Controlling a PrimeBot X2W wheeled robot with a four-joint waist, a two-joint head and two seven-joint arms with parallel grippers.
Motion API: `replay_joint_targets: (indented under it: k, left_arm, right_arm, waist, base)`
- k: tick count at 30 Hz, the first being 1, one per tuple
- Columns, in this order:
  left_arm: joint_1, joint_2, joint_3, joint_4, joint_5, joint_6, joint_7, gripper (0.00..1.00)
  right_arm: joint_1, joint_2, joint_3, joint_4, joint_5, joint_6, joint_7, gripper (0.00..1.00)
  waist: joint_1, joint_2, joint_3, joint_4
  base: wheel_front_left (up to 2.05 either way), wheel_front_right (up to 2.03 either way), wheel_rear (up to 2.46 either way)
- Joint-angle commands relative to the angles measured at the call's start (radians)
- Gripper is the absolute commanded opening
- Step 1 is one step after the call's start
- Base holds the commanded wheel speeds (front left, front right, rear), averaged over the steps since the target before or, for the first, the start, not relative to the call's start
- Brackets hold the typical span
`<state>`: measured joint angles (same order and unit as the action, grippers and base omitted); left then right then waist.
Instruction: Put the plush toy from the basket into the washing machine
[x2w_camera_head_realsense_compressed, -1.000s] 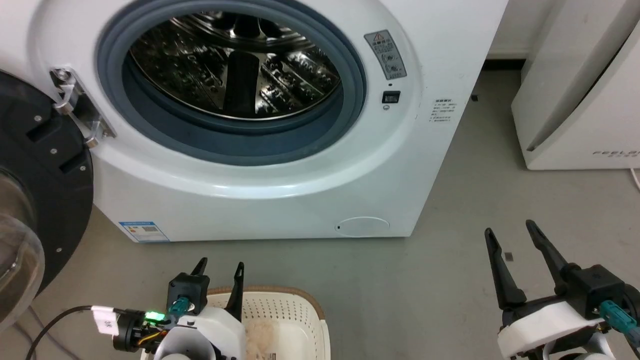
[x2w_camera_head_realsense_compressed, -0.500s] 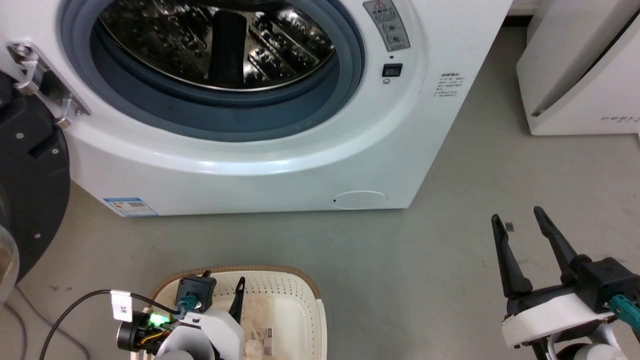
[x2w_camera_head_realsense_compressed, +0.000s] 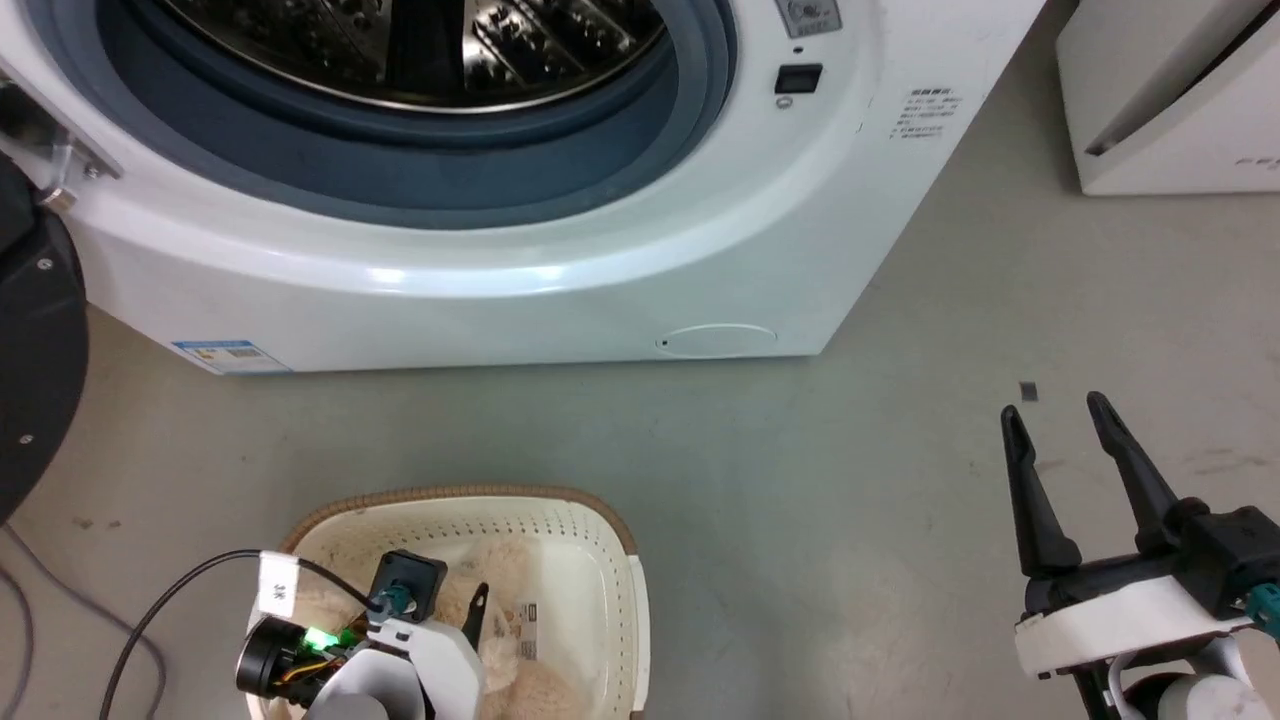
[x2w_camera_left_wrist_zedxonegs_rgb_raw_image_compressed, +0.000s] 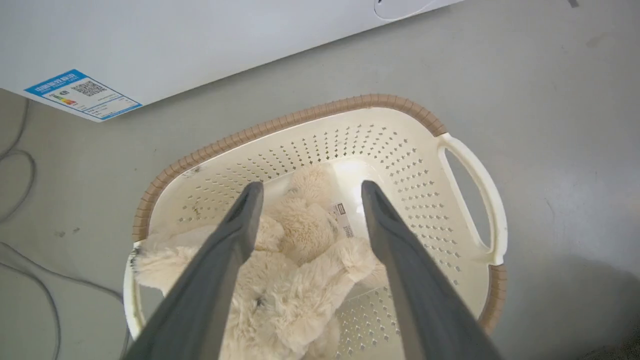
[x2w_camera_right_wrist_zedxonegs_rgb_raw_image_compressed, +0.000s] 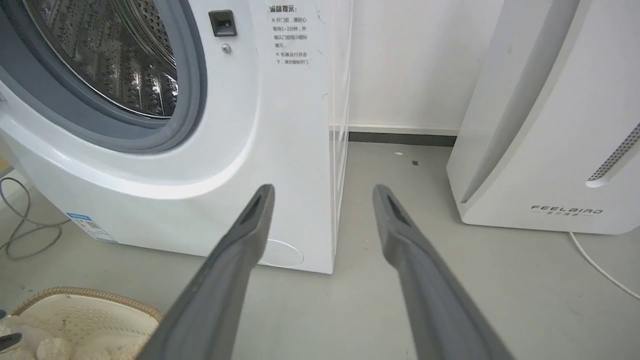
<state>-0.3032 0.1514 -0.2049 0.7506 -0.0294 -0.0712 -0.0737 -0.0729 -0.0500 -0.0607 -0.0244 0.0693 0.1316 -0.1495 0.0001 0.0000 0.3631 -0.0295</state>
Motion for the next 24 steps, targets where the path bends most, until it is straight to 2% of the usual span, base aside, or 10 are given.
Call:
replay_joint_targets:
  k: [1, 16, 24]
  left_arm:
    - [-0.024, 0.013, -0.017, 0.03, 0.01, -0.003, 0.007, 1.0]
    - [-0.11, 0.052, -0.154, 0.188, 0.05, -0.022, 0.032, 1.0]
    - [-0.186, 0.071, -0.271, 0.271, 0.069, -0.031, 0.03, 1.0]
  right_arm:
    - [-0.023, 0.0, -0.004, -0.007, 0.005, -0.001, -0.01, 1.0]
    - [-0.054, 0.0, -0.013, -0.027, 0.021, -0.001, -0.041, 1.0]
    - [-0.081, 0.0, -0.022, -0.034, 0.022, -0.001, -0.058, 1.0]
  waist:
    - [-0.0001, 0.0, 0.02, -0.001]
    - [-0.0001, 0.0, 0.155, -0.006]
    - [-0.0001, 0.0, 0.242, -0.012]
  base:
    - [0.0, 0.0, 0.0]
    - [0.0, 0.0, 0.0]
    - [0.0, 0.0, 0.0]
